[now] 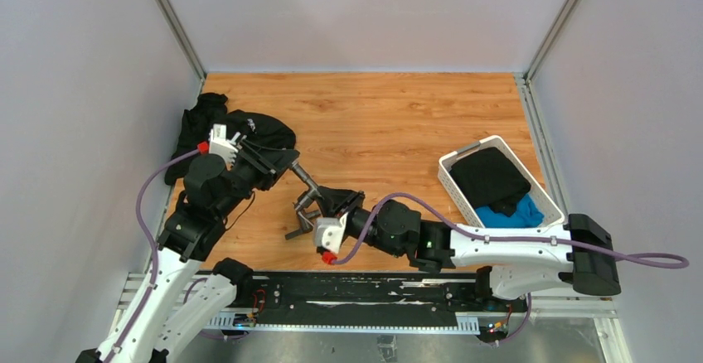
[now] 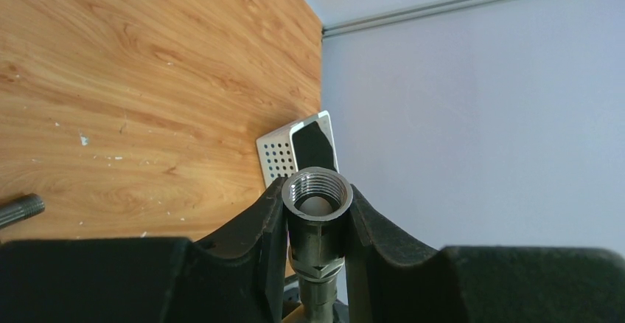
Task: Install the water faucets
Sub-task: Screw the water faucet onto the adaptor.
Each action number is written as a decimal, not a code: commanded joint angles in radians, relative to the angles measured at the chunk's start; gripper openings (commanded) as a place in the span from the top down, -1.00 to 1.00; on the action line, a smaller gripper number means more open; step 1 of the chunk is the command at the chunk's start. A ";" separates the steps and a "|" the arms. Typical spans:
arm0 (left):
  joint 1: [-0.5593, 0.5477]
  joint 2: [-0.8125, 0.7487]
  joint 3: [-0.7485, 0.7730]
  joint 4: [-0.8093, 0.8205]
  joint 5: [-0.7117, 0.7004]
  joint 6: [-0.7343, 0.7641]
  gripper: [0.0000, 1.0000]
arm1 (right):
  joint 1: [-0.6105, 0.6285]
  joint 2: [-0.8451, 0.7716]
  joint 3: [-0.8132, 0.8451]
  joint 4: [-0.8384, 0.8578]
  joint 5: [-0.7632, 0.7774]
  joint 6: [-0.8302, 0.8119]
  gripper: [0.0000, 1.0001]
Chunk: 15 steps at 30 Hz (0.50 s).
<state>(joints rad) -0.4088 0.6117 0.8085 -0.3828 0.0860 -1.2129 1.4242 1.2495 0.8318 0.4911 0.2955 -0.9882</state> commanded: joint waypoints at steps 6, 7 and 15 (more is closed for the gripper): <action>-0.004 -0.058 -0.066 0.050 0.027 -0.002 1.00 | -0.157 -0.062 -0.014 0.113 -0.308 0.815 1.00; -0.004 -0.063 -0.074 0.058 0.031 -0.010 1.00 | -0.169 -0.062 -0.027 0.139 -0.332 0.863 1.00; -0.004 -0.084 -0.058 0.016 0.015 0.009 1.00 | -0.213 -0.059 -0.080 0.224 -0.361 1.010 1.00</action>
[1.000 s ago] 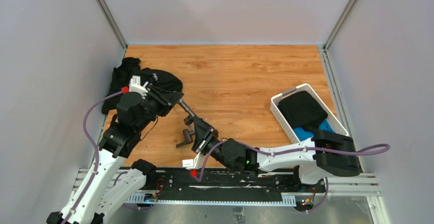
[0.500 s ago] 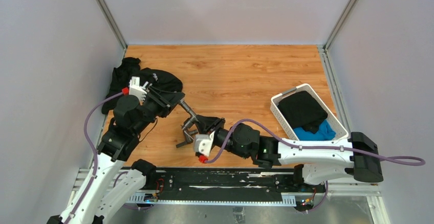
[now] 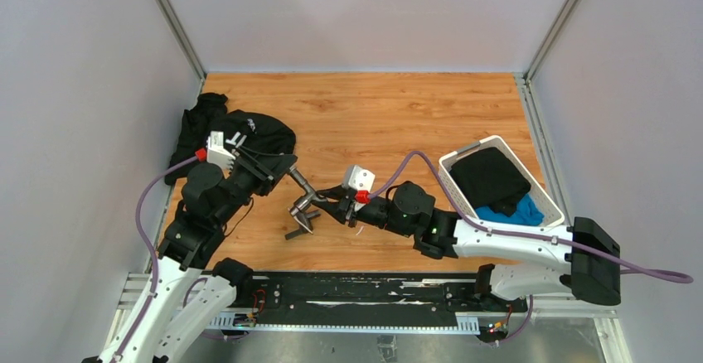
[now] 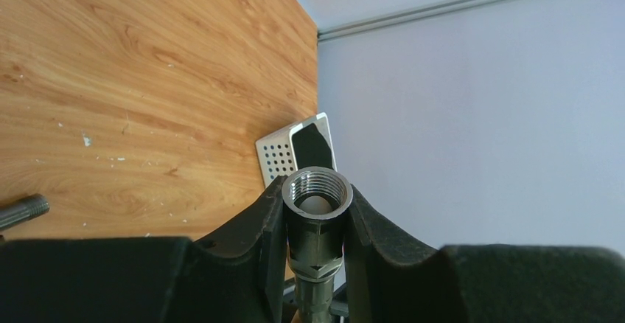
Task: Install the water faucets
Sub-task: Screw the water faucet onto the adaptor.
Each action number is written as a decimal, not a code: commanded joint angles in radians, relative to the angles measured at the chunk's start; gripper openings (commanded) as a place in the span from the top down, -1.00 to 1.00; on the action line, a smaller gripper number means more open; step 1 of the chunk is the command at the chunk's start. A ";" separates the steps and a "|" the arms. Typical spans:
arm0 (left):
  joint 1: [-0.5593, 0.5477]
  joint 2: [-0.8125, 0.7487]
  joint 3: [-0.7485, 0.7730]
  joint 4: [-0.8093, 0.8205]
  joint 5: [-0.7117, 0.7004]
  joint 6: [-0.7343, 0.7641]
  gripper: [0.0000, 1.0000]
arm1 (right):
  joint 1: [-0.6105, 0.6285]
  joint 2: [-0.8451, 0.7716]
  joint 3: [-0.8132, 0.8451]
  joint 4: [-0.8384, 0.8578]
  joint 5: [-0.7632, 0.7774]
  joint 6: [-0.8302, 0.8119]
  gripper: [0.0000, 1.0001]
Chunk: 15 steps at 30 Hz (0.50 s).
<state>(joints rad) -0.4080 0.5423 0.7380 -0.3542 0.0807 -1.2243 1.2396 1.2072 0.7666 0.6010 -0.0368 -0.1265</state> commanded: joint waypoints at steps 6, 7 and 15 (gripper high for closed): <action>-0.005 -0.012 0.009 0.010 0.034 0.031 1.00 | -0.114 -0.011 -0.026 0.144 -0.117 0.400 1.00; -0.005 -0.012 0.007 0.017 0.043 0.028 1.00 | -0.127 -0.004 -0.031 0.158 -0.130 0.445 1.00; -0.005 -0.053 -0.003 0.007 0.015 0.039 1.00 | -0.194 0.025 -0.055 0.240 -0.201 0.602 1.00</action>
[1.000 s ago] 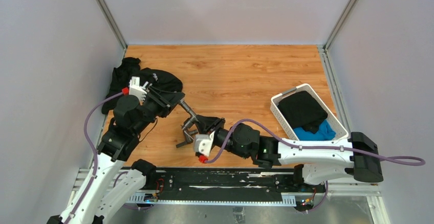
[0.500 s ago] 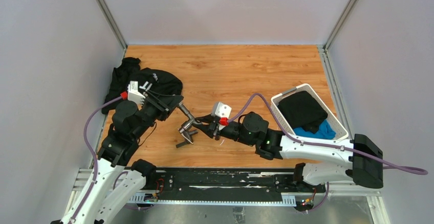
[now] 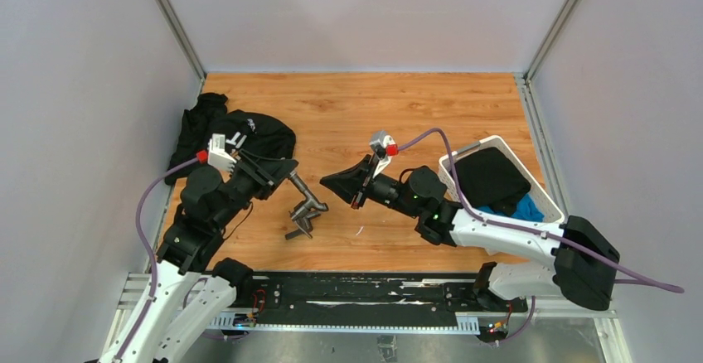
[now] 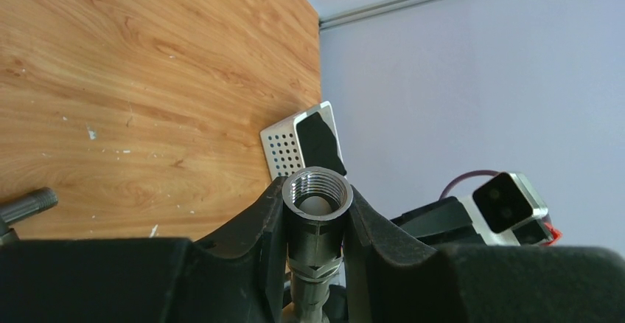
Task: Install the water faucets
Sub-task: Screw the water faucet onto the adaptor.
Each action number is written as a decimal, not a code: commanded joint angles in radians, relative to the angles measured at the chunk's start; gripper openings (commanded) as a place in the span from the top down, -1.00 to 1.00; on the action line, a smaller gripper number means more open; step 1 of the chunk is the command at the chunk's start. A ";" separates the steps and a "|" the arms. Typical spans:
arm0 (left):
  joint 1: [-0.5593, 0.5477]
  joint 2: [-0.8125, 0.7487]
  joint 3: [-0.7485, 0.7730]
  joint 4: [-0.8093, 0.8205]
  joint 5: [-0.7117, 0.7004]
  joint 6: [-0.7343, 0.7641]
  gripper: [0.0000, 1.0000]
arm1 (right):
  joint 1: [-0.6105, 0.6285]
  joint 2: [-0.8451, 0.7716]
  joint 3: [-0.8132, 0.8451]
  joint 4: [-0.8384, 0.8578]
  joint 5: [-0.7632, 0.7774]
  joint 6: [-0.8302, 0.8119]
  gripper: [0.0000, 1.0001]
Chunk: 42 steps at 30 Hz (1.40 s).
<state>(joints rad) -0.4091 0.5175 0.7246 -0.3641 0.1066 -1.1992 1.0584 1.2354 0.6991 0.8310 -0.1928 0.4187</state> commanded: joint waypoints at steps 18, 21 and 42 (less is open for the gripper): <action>-0.004 0.064 0.146 -0.251 -0.148 0.030 1.00 | 0.477 -0.188 0.120 -0.629 0.594 -1.426 -0.34; -0.004 0.108 0.186 -0.292 -0.155 0.021 1.00 | 0.527 -0.121 0.088 -0.506 0.679 -1.602 -0.42; -0.004 0.130 0.151 -0.237 -0.082 -0.029 1.00 | 0.503 0.409 0.168 0.184 0.813 -1.914 -0.45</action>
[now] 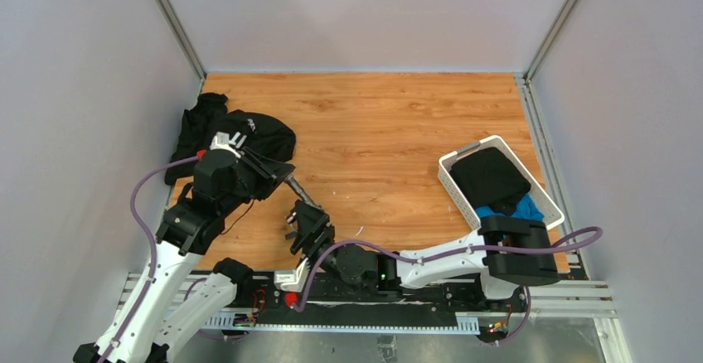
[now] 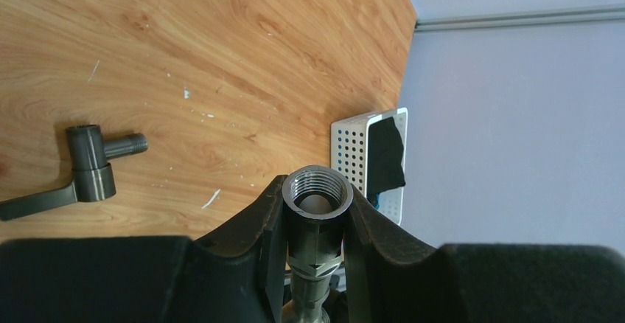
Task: Install the water faucets
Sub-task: Screw the water faucet onto the adaptor.
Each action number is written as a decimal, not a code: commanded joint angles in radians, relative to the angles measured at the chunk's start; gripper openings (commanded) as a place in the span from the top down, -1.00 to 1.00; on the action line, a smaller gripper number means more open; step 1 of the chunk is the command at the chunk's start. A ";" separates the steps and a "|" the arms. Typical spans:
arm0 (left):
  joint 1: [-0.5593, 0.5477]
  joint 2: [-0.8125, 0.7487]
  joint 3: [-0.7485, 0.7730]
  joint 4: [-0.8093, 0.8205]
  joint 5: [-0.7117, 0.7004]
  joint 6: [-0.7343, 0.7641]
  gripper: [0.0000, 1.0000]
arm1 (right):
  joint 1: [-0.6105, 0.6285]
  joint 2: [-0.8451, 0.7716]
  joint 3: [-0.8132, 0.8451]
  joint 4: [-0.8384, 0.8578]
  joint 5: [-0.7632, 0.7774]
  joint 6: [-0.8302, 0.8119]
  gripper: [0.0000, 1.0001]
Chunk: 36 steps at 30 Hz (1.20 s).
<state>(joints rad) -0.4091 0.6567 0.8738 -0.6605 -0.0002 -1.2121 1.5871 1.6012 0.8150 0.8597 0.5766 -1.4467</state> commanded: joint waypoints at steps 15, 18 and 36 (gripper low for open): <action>-0.004 -0.029 -0.019 0.077 0.034 -0.004 1.00 | -0.039 -0.036 0.078 0.065 0.026 0.280 0.97; -0.004 -0.037 -0.029 0.091 0.040 -0.009 1.00 | -0.059 -0.121 0.085 -0.061 -0.042 0.543 1.00; -0.004 -0.191 -0.319 0.631 0.077 -0.028 1.00 | -0.561 -0.261 -0.125 0.102 -0.695 2.192 0.83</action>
<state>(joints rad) -0.4068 0.5465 0.6201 -0.2893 0.0441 -1.3472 1.1313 1.3155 0.7280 0.8177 -0.0467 0.2878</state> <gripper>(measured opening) 0.322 0.341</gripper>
